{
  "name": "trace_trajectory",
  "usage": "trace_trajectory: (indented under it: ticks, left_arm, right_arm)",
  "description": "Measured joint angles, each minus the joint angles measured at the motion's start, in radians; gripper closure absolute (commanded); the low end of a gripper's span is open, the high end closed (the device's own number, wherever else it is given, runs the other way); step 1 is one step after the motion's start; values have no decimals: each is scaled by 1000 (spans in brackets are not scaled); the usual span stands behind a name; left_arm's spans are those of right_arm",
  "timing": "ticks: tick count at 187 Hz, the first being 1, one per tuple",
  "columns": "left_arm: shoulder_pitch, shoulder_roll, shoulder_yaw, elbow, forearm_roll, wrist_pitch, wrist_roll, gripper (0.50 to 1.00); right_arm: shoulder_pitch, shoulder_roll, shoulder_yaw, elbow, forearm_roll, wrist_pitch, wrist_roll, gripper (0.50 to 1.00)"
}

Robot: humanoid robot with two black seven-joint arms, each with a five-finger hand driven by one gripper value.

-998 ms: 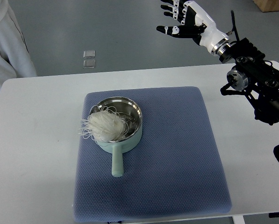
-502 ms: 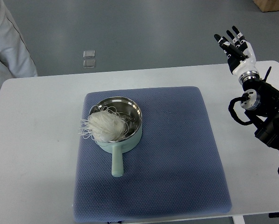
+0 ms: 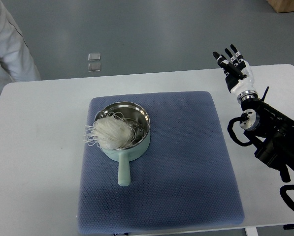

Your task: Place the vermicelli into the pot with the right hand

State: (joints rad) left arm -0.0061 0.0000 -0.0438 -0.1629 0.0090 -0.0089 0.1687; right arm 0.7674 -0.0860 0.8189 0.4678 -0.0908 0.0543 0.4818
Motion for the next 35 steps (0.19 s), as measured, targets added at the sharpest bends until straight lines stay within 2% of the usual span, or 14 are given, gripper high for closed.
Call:
trace_trajectory:
  ticks: [35]
  left_arm:
    - [0,0,0,0,0,0,0,500]
  right_arm:
    - [0,4,0,-5,-1,-2,6,570]
